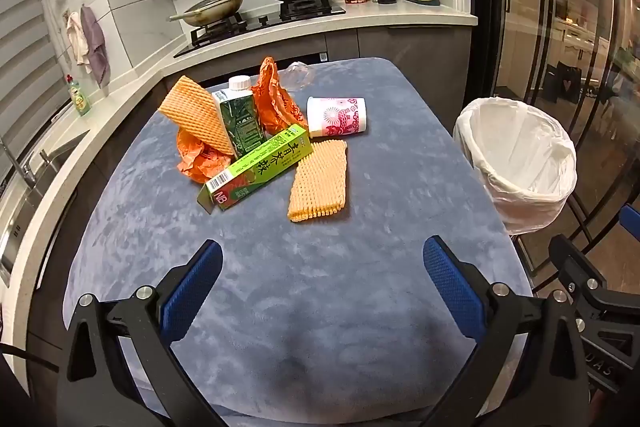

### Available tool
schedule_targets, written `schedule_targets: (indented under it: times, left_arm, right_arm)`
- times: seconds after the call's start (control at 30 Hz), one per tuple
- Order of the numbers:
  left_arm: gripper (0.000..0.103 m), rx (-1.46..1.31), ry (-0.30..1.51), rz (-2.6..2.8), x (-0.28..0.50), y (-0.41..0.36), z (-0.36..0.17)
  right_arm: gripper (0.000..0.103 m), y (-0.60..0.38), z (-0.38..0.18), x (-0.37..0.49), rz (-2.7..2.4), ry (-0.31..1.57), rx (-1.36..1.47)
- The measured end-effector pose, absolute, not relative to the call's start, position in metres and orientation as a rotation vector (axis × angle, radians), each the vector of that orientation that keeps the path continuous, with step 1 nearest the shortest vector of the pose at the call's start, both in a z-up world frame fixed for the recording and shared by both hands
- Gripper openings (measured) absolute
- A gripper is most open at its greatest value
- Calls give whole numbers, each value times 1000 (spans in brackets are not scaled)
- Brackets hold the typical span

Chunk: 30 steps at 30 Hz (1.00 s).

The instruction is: Collect trash

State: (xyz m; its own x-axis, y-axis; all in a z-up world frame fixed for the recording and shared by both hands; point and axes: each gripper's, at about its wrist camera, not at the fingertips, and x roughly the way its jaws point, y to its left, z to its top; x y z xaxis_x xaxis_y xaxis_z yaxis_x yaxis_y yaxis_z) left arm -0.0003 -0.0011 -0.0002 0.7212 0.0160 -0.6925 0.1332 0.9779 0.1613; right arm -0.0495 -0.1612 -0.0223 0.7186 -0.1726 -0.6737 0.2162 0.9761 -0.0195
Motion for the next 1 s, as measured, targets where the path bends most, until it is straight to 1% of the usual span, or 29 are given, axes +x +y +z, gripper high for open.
schedule_targets:
  times: [0.4, 1.0]
  left_arm:
    - [96, 208, 763, -61, -1, -11, -4]
    - [96, 194, 762, -52, -3, 2, 4]
  right_arm:
    - [96, -161, -22, -50, -213, 740, 63]
    - [96, -164, -19, -47, -198, 735, 55]
